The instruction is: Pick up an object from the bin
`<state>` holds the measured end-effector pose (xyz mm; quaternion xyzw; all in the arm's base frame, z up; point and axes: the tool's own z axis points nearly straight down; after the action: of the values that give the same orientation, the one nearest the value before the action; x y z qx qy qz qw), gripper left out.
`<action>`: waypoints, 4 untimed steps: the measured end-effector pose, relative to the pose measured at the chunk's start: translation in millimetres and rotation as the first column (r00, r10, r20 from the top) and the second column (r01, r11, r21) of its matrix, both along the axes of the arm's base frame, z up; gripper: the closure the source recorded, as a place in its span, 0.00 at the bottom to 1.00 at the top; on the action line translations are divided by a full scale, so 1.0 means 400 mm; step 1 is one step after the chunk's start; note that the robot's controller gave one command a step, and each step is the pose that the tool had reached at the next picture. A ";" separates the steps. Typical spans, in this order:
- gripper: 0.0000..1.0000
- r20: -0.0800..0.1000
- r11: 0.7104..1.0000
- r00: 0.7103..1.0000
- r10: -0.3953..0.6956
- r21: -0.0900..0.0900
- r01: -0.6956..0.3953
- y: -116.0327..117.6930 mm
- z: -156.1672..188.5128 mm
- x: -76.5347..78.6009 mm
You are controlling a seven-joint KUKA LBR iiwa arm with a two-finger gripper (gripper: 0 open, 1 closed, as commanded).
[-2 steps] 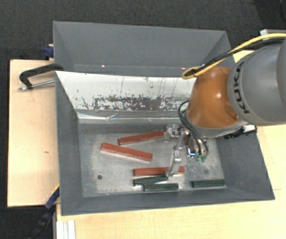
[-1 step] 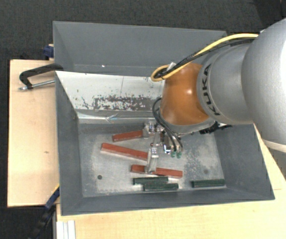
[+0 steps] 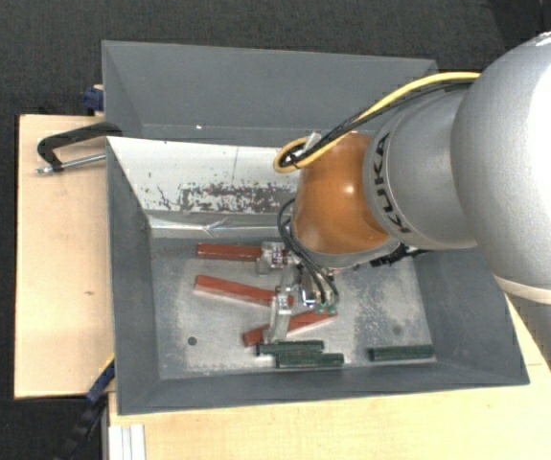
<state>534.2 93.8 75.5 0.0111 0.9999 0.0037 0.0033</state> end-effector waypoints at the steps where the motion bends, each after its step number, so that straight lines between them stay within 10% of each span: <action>1: 1.00 0.003 0.993 0.993 -0.115 -0.002 0.115 0.047 -0.001 0.113; 2: 0.00 -0.001 0.993 0.993 -0.114 -0.005 0.114 0.045 -0.009 0.108; 3: 1.00 0.002 0.993 0.993 -0.114 -0.002 0.114 0.049 0.000 0.113; 4: 0.00 -0.002 0.993 0.993 -0.114 -0.006 0.114 0.045 -0.009 0.108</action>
Offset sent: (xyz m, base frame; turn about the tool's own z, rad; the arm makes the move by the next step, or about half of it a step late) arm 0.0000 0.0000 0.0000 0.0000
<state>577.2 111.9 71.8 0.0683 0.9977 0.0007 0.0023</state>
